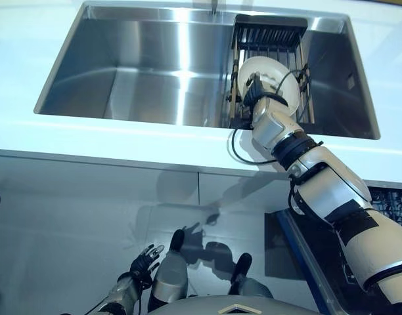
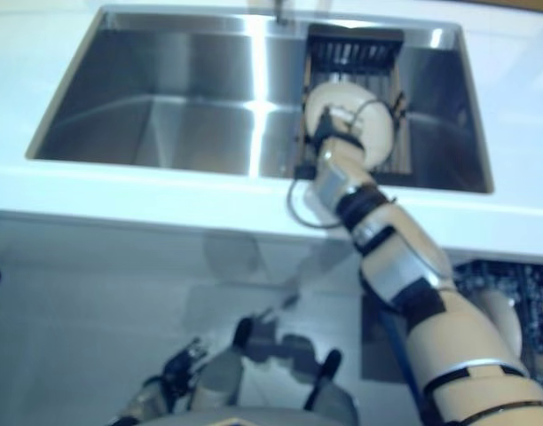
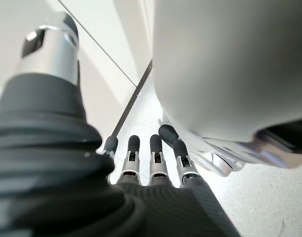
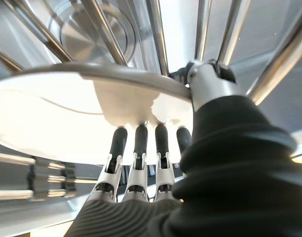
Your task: Take plates into dishwasher
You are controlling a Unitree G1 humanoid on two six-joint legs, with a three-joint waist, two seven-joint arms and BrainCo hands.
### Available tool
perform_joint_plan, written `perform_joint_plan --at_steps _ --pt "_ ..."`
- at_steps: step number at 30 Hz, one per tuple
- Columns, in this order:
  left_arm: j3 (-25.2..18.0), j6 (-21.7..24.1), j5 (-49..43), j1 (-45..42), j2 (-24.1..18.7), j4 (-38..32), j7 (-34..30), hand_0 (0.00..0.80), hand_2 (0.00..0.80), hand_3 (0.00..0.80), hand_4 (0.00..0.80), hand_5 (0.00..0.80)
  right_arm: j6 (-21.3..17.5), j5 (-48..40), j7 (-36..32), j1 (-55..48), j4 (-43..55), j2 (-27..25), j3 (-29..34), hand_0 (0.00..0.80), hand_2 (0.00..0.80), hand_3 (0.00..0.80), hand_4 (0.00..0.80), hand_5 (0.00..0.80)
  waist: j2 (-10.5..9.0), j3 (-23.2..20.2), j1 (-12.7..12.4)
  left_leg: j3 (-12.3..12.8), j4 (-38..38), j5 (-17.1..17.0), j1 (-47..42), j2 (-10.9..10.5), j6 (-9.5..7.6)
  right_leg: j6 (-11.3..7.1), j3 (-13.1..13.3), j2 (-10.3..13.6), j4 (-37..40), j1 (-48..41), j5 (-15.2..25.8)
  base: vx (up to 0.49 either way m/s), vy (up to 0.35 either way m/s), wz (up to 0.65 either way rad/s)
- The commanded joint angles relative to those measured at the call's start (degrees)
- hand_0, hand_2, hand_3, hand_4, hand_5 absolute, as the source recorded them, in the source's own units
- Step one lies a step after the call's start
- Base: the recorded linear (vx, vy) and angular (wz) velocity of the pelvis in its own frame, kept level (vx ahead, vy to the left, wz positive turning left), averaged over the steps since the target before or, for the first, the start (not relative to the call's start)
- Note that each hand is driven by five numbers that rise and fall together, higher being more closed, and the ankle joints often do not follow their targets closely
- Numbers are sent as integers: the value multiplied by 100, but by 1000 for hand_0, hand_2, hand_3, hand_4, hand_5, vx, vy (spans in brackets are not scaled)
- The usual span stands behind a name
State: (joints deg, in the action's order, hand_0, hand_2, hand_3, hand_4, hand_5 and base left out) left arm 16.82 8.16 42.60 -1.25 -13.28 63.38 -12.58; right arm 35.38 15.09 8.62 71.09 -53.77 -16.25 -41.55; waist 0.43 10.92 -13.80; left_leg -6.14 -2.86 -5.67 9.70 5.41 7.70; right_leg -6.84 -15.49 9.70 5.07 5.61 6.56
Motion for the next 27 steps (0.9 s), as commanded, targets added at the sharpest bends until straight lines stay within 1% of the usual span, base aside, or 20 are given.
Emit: perform_joint_plan --at_steps 1,3,6,12,17,19,22,27 --pt "327 132 211 458 165 122 -155 0 0 0 0 0 136 -82 -43 113 -811 -75 -342 800 800 800 800 800 -15 669 -336 57 -214 -193 176 -186 -292 -31 -157 363 -7 128 265 -50 34 8" --pt "327 154 251 459 177 131 -187 0 0 0 0 0 194 119 -13 236 -918 -138 -346 800 800 800 800 800 35 697 -342 47 -214 -212 226 -199 -292 -36 -170 369 -7 177 275 -47 38 5" --pt "304 117 220 475 190 86 -177 0 0 0 0 0 256 126 66 318 -1007 -197 -423 800 800 800 800 800 60 706 -356 45 -214 -232 284 -210 -291 -39 -193 370 -7 222 278 -48 23 3" --pt "338 136 170 457 142 75 -238 0 0 0 0 0 226 184 291 448 -1036 -400 -562 800 800 800 800 800 50 660 -393 20 -214 -248 316 -218 -296 -52 -256 369 -7 221 273 -22 -6 3" --pt "351 172 131 448 121 103 -253 0 0 0 0 0 105 170 447 429 -997 -553 -524 800 800 800 800 800 -22 556 -378 34 -214 -223 239 -202 -298 -68 -265 355 -7 138 254 0 0 0" --pt "310 171 68 437 109 101 -243 0 0 0 0 0 -49 87 611 332 -891 -684 -479 800 800 800 800 800 -80 471 -349 54 -214 -196 167 -189 -302 -79 -252 349 -7 76 240 41 -23 1" --pt "239 169 44 415 74 114 -222 0 0 0 0 0 -120 -70 605 252 -507 -935 -405 800 800 800 800 800 -175 357 -271 115 -214 -158 68 -164 -297 -92 -206 337 -7 3 227 47 -25 0" --pt "72 189 -10 298 46 142 -133 0 0 0 0 0 -218 -746 503 -38 477 -1452 -81 800 800 800 800 800 -346 176 -62 226 -214 -69 -171 -127 -294 -107 -59 305 -7 -148 204 67 -21 -2"
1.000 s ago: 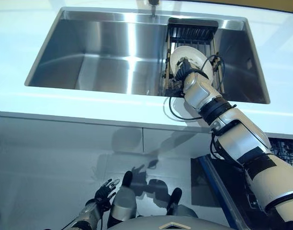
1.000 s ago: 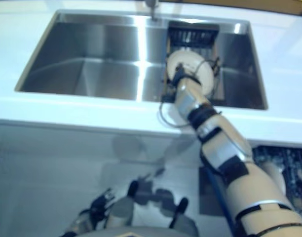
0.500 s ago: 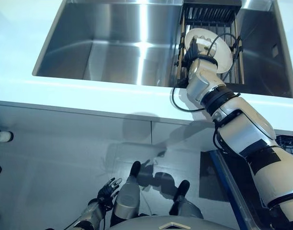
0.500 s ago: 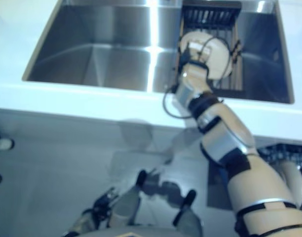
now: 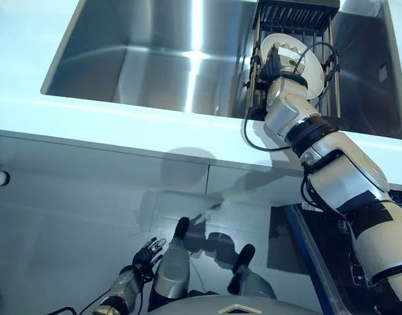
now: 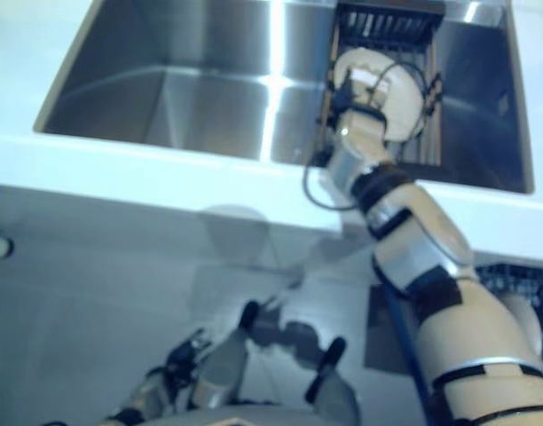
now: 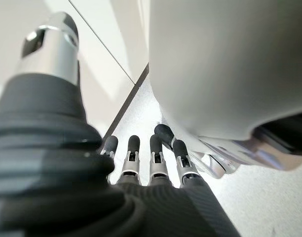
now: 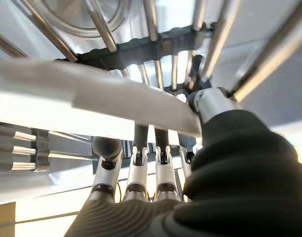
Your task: Take plates into dishwasher
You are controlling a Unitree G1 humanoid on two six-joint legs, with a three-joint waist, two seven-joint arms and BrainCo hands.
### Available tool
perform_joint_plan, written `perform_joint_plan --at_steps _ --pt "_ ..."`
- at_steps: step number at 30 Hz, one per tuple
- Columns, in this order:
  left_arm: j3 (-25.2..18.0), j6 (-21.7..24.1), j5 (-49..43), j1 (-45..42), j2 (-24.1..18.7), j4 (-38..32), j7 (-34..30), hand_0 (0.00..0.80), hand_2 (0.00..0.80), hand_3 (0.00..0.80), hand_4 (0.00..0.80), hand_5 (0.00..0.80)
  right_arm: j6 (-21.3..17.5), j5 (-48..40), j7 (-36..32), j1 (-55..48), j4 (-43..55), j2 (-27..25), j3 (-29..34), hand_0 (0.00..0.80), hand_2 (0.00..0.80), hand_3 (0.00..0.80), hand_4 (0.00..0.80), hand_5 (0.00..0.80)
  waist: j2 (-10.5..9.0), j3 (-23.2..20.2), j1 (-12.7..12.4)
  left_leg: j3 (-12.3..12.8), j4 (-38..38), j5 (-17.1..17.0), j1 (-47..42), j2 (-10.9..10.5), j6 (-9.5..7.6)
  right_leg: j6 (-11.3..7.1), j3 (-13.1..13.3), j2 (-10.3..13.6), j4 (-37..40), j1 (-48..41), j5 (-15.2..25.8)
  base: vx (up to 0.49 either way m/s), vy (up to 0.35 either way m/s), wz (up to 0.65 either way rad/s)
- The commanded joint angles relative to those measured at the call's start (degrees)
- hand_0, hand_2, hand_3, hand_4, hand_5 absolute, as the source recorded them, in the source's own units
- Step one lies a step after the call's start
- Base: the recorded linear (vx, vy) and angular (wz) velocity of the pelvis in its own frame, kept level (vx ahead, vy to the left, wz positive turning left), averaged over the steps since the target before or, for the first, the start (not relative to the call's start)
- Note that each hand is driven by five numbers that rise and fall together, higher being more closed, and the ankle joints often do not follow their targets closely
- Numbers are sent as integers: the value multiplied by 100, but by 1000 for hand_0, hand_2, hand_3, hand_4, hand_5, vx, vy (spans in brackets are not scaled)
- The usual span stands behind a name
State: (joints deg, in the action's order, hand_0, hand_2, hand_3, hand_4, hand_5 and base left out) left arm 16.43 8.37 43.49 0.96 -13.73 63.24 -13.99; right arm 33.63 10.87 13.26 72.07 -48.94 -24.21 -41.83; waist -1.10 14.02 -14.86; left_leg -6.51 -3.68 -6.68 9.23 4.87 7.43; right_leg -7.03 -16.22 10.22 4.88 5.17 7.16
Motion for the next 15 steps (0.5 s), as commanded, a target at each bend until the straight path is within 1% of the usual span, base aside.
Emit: perform_joint_plan --at_steps 1,4,8,10,11,15 --pt "50 163 -94 36 68 155 25 0 0 0 0 0 -80 -472 -71 -248 274 -807 76 800 800 800 800 800 -226 -187 113 300 -132 57 -205 -62 -264 -90 43 245 12 -153 140 80 -12 -5" --pt "-73 116 -184 -69 65 119 119 0 0 0 0 0 -230 -811 -213 -569 844 -1099 388 800 800 800 800 800 -281 -309 255 400 -132 136 -419 -40 -269 -90 145 227 12 -292 118 115 -3 -12" --pt "-220 96 -324 -181 57 173 154 0 0 0 0 0 -491 -981 -379 -1013 1473 -1399 860 800 800 800 800 800 -325 -485 438 527 -132 231 -666 -14 -273 -95 273 198 12 -454 77 118 -7 -26" --pt "-265 78 -374 -215 54 182 148 0 0 0 0 0 -489 -936 -443 -1163 1698 -1466 1025 800 800 800 800 800 -329 -546 500 564 -132 263 -737 -14 -279 -94 323 186 12 -491 63 103 -5 -17" --pt "-307 51 -413 -231 57 195 166 0 0 0 0 0 -553 -927 -492 -1297 1879 -1570 1181 800 800 800 800 800 -336 -608 572 620 -132 294 -811 -5 -280 -99 366 178 12 -531 56 105 -11 -15" --pt "-373 -7 -518 -252 75 232 194 0 0 0 0 0 -639 -979 -629 -1489 2117 -1751 1443 800 800 800 800 800 -365 -744 702 713 -132 358 -961 16 -281 -101 478 146 12 -601 32 91 -15 -17"
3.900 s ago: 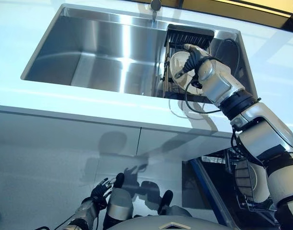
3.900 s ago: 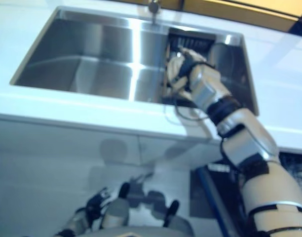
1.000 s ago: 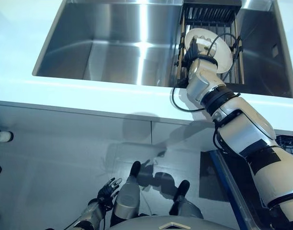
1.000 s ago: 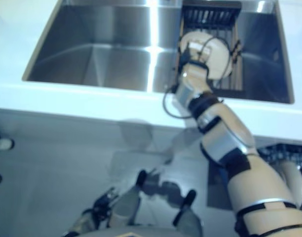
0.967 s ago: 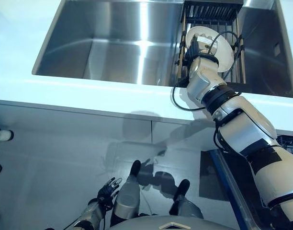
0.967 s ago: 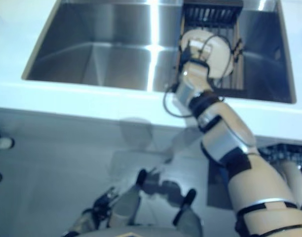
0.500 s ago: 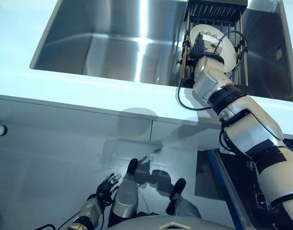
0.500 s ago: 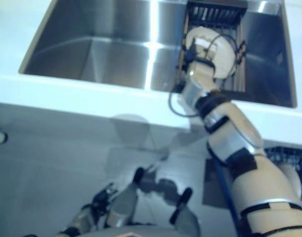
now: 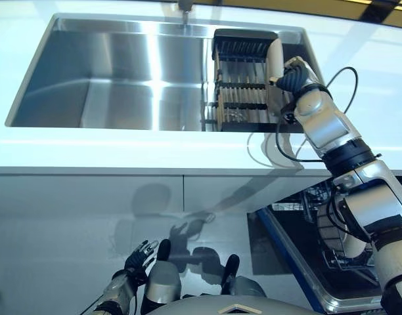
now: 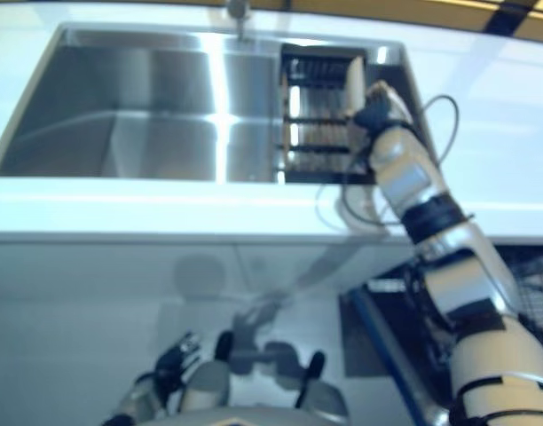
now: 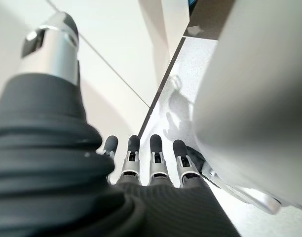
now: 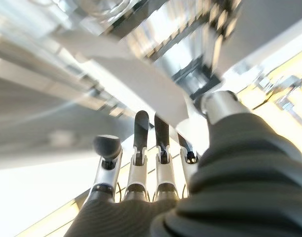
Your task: Take plates into dishwasher
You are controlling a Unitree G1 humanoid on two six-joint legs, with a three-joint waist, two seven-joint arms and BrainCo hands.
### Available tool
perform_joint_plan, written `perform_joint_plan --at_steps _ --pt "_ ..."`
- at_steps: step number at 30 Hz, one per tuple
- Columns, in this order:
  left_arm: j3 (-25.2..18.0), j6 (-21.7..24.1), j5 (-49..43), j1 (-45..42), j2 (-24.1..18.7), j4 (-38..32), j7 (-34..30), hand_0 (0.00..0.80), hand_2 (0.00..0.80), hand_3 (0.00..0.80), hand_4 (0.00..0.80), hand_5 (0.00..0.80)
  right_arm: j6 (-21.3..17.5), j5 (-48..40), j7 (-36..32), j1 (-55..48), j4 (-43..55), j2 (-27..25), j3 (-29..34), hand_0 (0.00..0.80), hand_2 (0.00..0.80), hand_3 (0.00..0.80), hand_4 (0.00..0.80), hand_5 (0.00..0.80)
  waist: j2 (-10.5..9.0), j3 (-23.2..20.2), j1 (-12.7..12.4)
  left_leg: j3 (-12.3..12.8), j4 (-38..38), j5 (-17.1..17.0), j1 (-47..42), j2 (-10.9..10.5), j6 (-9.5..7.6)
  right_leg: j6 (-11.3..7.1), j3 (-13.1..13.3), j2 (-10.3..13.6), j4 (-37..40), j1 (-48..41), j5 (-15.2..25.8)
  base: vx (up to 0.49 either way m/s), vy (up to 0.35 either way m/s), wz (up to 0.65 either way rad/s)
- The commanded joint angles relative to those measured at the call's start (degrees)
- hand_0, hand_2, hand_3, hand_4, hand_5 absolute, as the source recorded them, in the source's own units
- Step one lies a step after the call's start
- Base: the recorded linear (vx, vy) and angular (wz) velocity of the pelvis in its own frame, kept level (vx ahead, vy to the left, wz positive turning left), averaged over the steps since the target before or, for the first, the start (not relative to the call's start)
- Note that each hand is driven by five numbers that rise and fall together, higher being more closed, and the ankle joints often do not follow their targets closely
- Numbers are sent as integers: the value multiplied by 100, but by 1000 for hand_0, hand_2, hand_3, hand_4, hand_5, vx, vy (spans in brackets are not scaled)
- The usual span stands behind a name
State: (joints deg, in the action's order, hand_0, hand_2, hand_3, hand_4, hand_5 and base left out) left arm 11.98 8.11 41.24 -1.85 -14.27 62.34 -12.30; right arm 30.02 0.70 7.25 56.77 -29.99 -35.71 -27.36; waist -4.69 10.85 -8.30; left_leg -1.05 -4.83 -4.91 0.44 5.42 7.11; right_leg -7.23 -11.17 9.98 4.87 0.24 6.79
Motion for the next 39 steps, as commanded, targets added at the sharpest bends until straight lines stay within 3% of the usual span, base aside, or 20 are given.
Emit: perform_joint_plan --at_steps 1,6,20,29,39 --pt "70 17 -305 25 135 325 30 0 0 0 0 0 -293 11 -33 23 233 -621 17 800 800 800 800 800 -7 -442 55 179 -17 189 -100 -35 -248 -81 -14 165 13 -118 64 109 -13 -17" --pt "44 -19 -383 0 127 395 28 0 0 0 0 0 -405 -179 -155 32 230 -812 175 800 800 800 800 800 -50 -562 145 266 -17 244 -244 10 -236 -75 67 134 13 -201 28 69 -19 -11" --pt "-13 -52 -482 22 31 566 -17 0 0 0 0 0 -948 -1910 -109 143 287 -1111 677 800 800 800 800 800 -136 -706 374 419 -17 340 -479 46 -229 -50 285 51 13 -304 -14 41 -7 -5" --pt "-31 -86 -543 79 -73 694 -115 0 0 0 0 0 -1284 -2909 -292 319 296 -1682 878 800 800 800 800 800 -213 -855 613 540 -17 410 -610 64 -224 -55 500 -14 13 -315 -13 35 -13 -11" --pt "-74 -99 -629 86 -145 751 -190 0 0 0 0 0 -1131 -2954 -629 509 169 -2294 682 800 800 800 800 800 -258 -967 846 670 -17 457 -704 63 -242 -54 732 -84 13 -277 19 11 -14 -13"
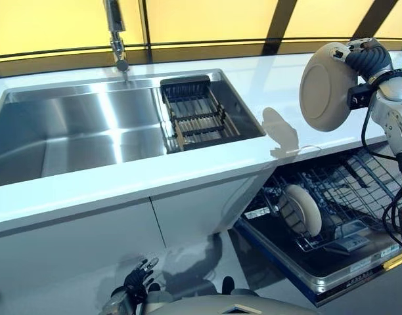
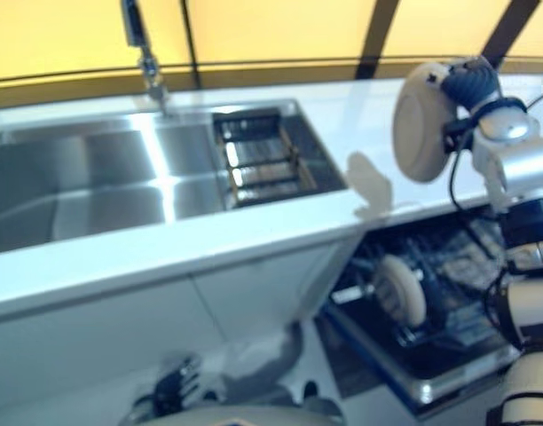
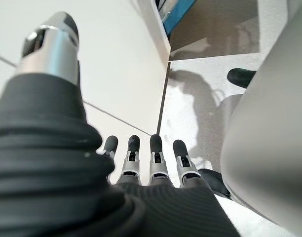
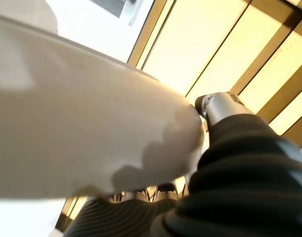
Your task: Take plates into dishwasher
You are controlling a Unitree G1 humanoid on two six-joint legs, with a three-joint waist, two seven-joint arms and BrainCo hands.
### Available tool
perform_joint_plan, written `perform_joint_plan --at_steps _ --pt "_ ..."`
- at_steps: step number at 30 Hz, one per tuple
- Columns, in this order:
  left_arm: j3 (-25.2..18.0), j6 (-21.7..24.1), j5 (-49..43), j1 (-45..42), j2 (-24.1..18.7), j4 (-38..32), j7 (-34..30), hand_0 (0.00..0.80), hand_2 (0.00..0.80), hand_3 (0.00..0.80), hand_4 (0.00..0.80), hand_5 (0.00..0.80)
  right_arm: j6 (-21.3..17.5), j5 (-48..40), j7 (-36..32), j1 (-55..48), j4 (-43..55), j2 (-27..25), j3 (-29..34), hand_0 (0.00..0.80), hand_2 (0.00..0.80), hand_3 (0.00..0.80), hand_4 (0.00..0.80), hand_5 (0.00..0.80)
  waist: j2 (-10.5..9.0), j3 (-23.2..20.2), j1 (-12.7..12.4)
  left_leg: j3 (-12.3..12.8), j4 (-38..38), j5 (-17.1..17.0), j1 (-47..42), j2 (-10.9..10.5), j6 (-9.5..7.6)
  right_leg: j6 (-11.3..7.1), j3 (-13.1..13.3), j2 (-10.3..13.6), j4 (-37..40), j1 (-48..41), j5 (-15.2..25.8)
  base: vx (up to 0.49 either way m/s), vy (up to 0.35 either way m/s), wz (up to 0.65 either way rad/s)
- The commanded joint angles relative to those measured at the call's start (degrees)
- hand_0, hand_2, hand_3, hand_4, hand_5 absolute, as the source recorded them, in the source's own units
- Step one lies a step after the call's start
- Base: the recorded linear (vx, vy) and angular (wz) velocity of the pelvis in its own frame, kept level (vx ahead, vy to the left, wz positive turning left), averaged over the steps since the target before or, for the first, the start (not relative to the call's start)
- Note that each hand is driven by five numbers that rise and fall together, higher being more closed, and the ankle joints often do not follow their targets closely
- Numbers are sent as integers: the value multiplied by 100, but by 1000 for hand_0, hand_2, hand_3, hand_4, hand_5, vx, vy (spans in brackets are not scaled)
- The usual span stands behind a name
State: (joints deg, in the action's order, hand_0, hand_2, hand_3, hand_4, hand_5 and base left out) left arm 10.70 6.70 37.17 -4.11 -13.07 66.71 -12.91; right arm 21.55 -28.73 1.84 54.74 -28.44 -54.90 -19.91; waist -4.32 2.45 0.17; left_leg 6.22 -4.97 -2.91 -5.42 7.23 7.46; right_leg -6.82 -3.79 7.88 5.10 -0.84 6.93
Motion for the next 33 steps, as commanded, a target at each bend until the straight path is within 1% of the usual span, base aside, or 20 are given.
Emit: perform_joint_plan --at_steps 1,6,9,18,19,25,33 --pt "52 32 -238 316 -272 308 -128 0 0 0 0 0 -271 35 -111 704 1 -417 -92 800 800 800 800 800 -299 -132 16 -44 -3 259 -121 -118 -280 -94 13 119 -10 -164 6 -7 -11 -7" --pt "8 8 -262 335 -305 286 -110 0 0 0 0 0 -139 192 -614 661 -89 -680 -247 800 800 800 800 800 -321 -155 108 30 -3 260 -151 -99 -279 -95 86 91 -10 -151 16 -1 -14 -10" --pt "-9 8 -277 331 -319 275 -108 0 0 0 0 0 -144 312 -880 452 -115 -785 -221 800 800 800 800 800 -326 -141 162 54 -3 262 -162 -93 -285 -92 134 73 -10 -140 26 -5 -15 -11" --pt "-133 28 -276 378 -345 231 -112 0 0 0 0 0 -207 566 -1414 -466 30 -988 207 800 800 800 800 800 -304 -80 353 162 -3 281 -195 -66 -305 -92 260 27 -10 -106 29 -9 -8 -7" --pt "-140 30 -275 377 -352 229 -114 0 0 0 0 0 -212 577 -1435 -516 37 -990 237 800 800 800 800 800 -306 -77 358 167 -3 281 -197 -66 -306 -92 266 26 -10 -104 30 -19 -25 -8" --pt "-295 110 -231 349 -368 185 -131 0 0 0 0 0 -260 1042 -1715 -1642 497 -833 857 800 800 800 800 800 -240 9 541 261 -3 299 -223 -67 -325 -96 373 9 -10 -51 54 -11 -9 -2" --pt "-435 145 -254 320 -377 147 -129 0 0 0 0 0 -259 1555 -1903 -2629 775 -611 1373 800 800 800 800 800 -164 97 682 364 -3 318 -255 -63 -342 -104 467 0 -10 -11 68 -11 -14 -9"
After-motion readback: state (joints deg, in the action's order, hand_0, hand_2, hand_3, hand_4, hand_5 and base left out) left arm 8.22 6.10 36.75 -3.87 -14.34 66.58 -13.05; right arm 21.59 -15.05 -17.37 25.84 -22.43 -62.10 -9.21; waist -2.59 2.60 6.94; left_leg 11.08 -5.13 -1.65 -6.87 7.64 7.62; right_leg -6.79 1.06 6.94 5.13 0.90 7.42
